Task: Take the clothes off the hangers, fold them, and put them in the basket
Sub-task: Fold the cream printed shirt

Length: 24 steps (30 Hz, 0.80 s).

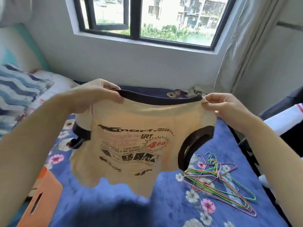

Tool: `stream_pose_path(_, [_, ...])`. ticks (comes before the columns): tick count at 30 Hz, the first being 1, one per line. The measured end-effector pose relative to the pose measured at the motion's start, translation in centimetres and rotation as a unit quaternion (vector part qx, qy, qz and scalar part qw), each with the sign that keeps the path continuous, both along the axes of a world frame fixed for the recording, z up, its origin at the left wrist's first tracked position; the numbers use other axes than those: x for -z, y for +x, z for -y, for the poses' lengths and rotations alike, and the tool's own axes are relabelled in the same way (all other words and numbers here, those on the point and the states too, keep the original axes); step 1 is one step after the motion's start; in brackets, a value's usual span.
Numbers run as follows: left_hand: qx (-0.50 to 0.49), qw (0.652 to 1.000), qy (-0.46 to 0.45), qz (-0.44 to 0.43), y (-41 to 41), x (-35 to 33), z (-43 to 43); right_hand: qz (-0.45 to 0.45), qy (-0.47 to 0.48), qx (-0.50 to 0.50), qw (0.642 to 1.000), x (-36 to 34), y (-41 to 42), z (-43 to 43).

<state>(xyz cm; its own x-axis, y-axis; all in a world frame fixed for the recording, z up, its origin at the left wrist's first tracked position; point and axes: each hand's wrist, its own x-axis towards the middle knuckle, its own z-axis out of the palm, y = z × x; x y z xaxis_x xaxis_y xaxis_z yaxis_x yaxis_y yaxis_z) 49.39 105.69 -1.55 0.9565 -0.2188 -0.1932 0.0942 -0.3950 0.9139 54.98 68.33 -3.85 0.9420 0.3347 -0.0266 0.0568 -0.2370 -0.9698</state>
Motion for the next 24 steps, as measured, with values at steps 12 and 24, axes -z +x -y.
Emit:
stream_pose_path(12, [-0.050, 0.898, 0.428, -0.094, 6.5, -0.3, -4.8, 0.122, -0.400, -0.049, 0.907, 0.6, 6.3, -4.6])
stream_pose_path(24, [-0.357, 0.842, 0.392, 0.093, 15.7, 6.4, -4.2, -0.026, -0.162, 0.226, 0.960, 4.8, 18.5, -7.4])
